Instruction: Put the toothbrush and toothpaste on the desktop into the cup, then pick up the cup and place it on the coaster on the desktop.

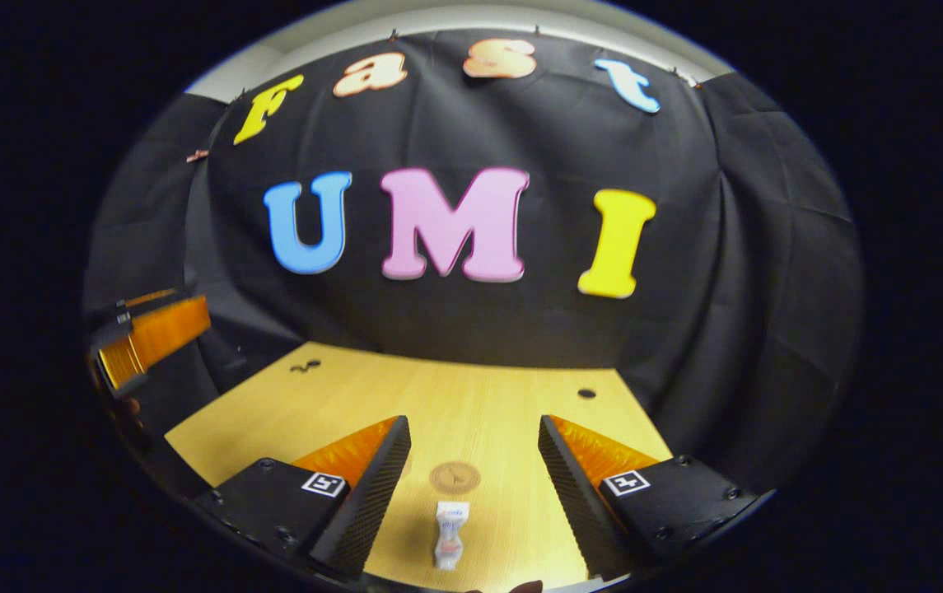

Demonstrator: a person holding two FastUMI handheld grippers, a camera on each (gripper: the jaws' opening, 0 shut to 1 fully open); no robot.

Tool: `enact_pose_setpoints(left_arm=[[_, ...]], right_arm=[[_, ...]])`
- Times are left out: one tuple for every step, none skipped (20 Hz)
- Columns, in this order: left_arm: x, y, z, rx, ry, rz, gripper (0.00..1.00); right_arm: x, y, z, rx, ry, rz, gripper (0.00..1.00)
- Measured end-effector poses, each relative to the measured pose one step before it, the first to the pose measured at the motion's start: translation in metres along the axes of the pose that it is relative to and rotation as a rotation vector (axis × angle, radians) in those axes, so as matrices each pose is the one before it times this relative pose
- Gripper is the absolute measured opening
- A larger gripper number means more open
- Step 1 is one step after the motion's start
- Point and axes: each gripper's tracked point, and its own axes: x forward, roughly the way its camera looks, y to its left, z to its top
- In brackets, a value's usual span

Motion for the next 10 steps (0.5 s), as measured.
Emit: enact_pose_setpoints(left_arm=[[-0.00336, 0.00408, -0.00396, 0.00696, 0.00609, 0.00308, 0.98], [-0.00313, 0.0046, -0.00272, 0.0065, 0.00428, 0.0032, 0.98], [-0.00212, 0.00456, -0.00351, 0.0037, 0.0034, 0.00363, 0.98], [-0.00243, 0.00418, -0.00257, -0.00021, 0.00471, 0.00125, 0.98], [-0.00338, 0.00232, -0.00607, -0.00175, 0.0076, 0.00045, 0.98], [-0.00169, 0.00323, -0.00384, -0.00496, 0.01044, 0.00255, 0.98], [-0.0017, 0.00353, -0.0048, -0.00706, 0.00887, 0.00157, 0.98], [-0.00163, 0.00149, -0.00374, -0.00769, 0.00951, -0.00026, 0.98], [-0.00145, 0.00129, -0.00524, -0.0071, 0.01099, 0.00036, 0.98], [-0.00213, 0.00152, -0.00398, -0.00592, 0.00959, -0.00007, 0.98]], right_arm=[[0.00648, 0.00282, -0.02058, -0.01225, 0.05897, 0.00022, 0.97], [0.0102, 0.00446, -0.02653, -0.01305, 0.07513, 0.00417, 0.97], [0.00734, 0.00182, -0.01821, -0.00371, 0.0495, -0.00409, 0.97], [0.01432, 0.00199, -0.0173, 0.00186, 0.06045, 0.00019, 0.97], [0.01269, 0.00131, -0.0158, 0.00128, 0.05258, -0.00479, 0.98], [0.01243, -0.00041, -0.01563, 0.00833, 0.04425, -0.00632, 0.97], [0.00869, 0.00038, -0.011, 0.01582, 0.03485, -0.00004, 0.98], [0.01261, 0.00183, -0.01166, 0.01916, 0.02749, -0.00078, 0.98], [0.01215, 0.00312, -0.00826, 0.02125, 0.0283, 0.00072, 0.98], [0.01382, 0.00188, -0.00733, 0.02055, 0.03605, 0.00122, 0.98]])
